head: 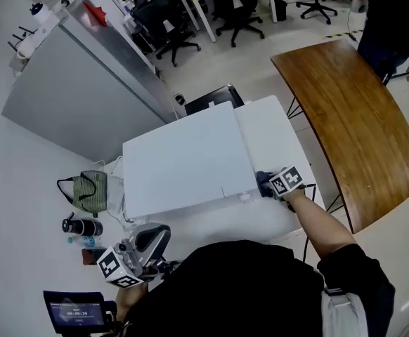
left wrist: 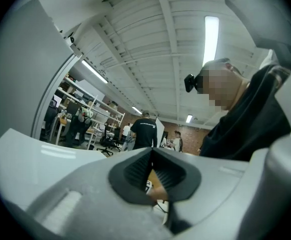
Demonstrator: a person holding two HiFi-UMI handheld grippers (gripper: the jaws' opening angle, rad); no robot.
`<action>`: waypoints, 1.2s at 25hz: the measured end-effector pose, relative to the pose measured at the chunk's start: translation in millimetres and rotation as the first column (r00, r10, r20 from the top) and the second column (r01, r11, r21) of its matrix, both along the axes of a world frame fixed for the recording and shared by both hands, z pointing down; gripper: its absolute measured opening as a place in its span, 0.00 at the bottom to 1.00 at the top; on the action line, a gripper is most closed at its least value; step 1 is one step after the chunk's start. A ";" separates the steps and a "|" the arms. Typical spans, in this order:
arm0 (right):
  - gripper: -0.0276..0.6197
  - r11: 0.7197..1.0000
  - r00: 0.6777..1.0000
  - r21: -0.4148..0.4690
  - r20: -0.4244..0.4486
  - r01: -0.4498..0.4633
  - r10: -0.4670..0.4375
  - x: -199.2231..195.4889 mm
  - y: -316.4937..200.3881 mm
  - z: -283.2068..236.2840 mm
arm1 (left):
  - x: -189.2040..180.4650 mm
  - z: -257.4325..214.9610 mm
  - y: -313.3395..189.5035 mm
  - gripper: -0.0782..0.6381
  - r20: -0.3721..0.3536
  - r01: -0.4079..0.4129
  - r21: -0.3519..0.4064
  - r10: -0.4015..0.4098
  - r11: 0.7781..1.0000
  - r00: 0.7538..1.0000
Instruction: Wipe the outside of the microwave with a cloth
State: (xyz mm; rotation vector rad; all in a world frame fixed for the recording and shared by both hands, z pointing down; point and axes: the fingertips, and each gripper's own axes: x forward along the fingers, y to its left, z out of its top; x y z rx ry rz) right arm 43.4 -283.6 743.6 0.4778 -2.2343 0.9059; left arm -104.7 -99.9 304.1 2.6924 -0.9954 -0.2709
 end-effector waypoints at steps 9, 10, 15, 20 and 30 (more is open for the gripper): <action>0.23 0.948 0.906 0.127 0.355 -0.292 0.231 21.9 76.0 -165.0 | -95.5 3.2 132.5 0.12 -0.002 0.038 0.127 -0.038 0.991 0.999; 0.23 0.938 0.885 0.147 0.403 -0.313 0.232 17.6 97.1 -185.9 | -106.3 7.1 150.3 0.12 -0.007 0.036 0.132 -0.035 0.991 0.999; 0.23 0.934 0.671 0.023 0.702 -0.357 0.239 -36.2 227.4 -269.0 | -145.6 22.9 229.7 0.11 -0.050 0.008 0.101 -0.003 0.995 0.999; 0.24 0.957 0.552 0.034 0.823 -0.289 0.137 -59.0 322.2 -336.2 | -124.2 18.4 282.6 0.12 -0.080 -0.065 0.105 0.074 0.992 0.994; 0.27 0.945 0.518 0.269 0.844 -0.185 -0.139 49.6 459.0 -391.7 | 23.2 12.9 359.7 0.12 -0.031 -0.111 0.159 0.117 0.981 0.993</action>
